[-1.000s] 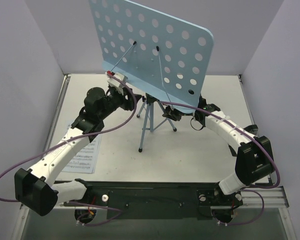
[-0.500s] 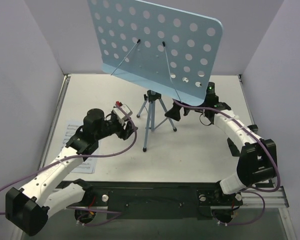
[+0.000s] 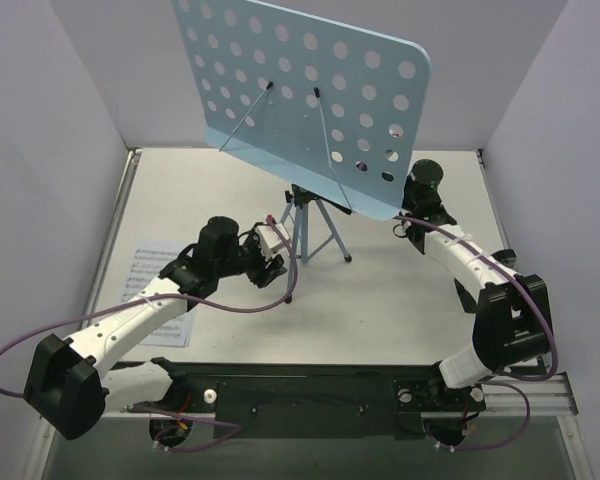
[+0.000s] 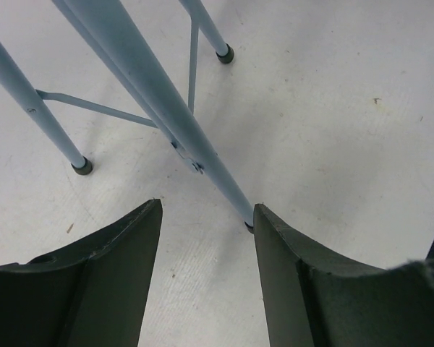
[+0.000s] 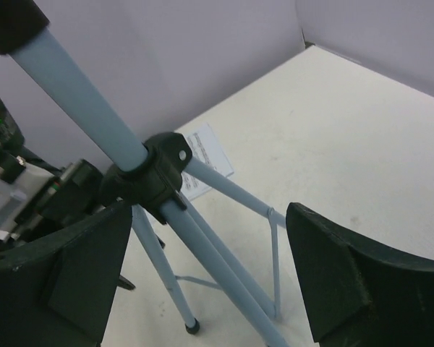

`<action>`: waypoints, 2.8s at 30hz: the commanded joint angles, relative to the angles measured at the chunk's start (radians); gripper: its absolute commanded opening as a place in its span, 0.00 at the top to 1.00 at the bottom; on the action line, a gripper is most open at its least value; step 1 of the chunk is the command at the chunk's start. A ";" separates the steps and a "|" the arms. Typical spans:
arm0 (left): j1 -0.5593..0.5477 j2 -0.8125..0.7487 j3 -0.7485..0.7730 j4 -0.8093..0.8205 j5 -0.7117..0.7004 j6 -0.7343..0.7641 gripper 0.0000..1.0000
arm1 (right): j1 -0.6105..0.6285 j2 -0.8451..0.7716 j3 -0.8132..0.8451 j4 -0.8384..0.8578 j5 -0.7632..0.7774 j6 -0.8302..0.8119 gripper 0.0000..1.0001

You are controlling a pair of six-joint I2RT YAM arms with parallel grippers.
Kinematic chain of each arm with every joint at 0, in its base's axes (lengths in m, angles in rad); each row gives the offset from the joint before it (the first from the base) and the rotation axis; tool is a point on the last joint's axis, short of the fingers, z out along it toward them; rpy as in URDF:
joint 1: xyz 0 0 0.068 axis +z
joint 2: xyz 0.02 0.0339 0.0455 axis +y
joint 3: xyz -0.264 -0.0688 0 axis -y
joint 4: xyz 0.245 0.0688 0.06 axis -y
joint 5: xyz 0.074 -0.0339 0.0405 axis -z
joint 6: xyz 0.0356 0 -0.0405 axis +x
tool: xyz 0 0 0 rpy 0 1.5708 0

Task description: Pack up the instrument practice props

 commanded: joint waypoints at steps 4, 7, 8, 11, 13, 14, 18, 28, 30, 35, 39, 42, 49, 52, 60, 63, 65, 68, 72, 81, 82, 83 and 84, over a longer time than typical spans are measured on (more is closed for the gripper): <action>-0.016 0.047 0.028 0.052 0.029 0.052 0.37 | 0.045 0.022 0.066 0.315 -0.075 0.214 0.17; -0.030 0.055 0.012 0.067 0.021 0.049 0.37 | 0.082 0.046 0.088 0.345 -0.087 0.243 0.18; -0.038 0.053 0.006 0.075 0.017 0.049 0.37 | 0.090 0.051 0.092 0.355 -0.089 0.249 0.18; -0.052 0.058 -0.005 0.089 0.004 0.049 0.39 | 0.119 0.071 0.111 0.364 -0.047 0.274 0.21; -0.062 0.059 -0.020 0.104 -0.009 0.049 0.40 | 0.130 0.083 0.129 0.364 -0.017 0.285 0.26; -0.067 0.059 -0.026 0.115 -0.022 0.047 0.41 | 0.133 0.091 0.140 0.355 -0.007 0.289 0.30; -0.084 0.074 -0.049 0.162 -0.051 0.023 0.42 | 0.147 0.115 0.173 0.336 0.023 0.297 0.42; -0.119 0.168 -0.059 0.299 -0.100 -0.069 0.43 | 0.156 0.141 0.232 0.243 0.008 0.253 0.64; -0.128 0.196 -0.055 0.319 -0.098 -0.097 0.44 | 0.156 0.140 0.244 0.208 0.010 0.239 0.67; -0.145 0.243 -0.112 0.392 -0.150 -0.154 0.52 | 0.156 0.144 0.258 0.156 -0.003 0.225 0.81; -0.155 0.236 -0.117 0.419 -0.154 -0.149 0.77 | 0.159 0.149 0.258 0.125 0.008 0.228 0.94; -0.155 0.193 -0.097 0.385 -0.131 -0.135 1.00 | 0.165 0.150 0.279 0.097 0.011 0.239 1.00; -0.150 -0.040 -0.052 0.206 -0.032 -0.105 1.00 | 0.190 0.150 0.442 -0.172 0.068 0.164 1.00; -0.148 -0.129 -0.020 0.134 0.047 -0.083 1.00 | 0.211 0.144 0.570 -0.366 0.109 0.107 1.00; -0.155 -0.327 0.067 -0.101 0.205 -0.115 1.00 | 0.222 0.227 0.798 -0.762 0.114 0.122 1.00; -0.156 -0.346 0.066 -0.156 0.247 -0.140 1.00 | 0.226 0.221 0.718 -0.675 0.126 0.199 1.00; -0.155 -0.346 0.086 -0.176 0.265 -0.172 1.00 | 0.228 0.227 0.680 -0.662 0.149 0.237 1.00; -0.155 -0.329 0.099 -0.169 0.314 -0.219 1.00 | 0.232 0.252 0.651 -0.644 0.143 0.271 1.00; -0.156 -0.321 0.067 -0.100 0.339 -0.310 1.00 | 0.233 0.279 0.612 -0.601 0.166 0.298 1.00; -0.125 -0.314 -0.104 0.038 0.179 -0.364 1.00 | 0.211 0.414 0.566 -0.564 0.186 0.311 1.00; -0.115 -0.309 -0.126 0.050 0.182 -0.367 1.00 | 0.208 0.423 0.565 -0.561 0.186 0.312 1.00; -0.104 -0.307 -0.132 0.055 0.184 -0.376 1.00 | 0.203 0.439 0.563 -0.549 0.183 0.317 1.00; -0.099 -0.304 -0.144 0.066 0.184 -0.382 1.00 | 0.199 0.442 0.553 -0.540 0.183 0.323 1.00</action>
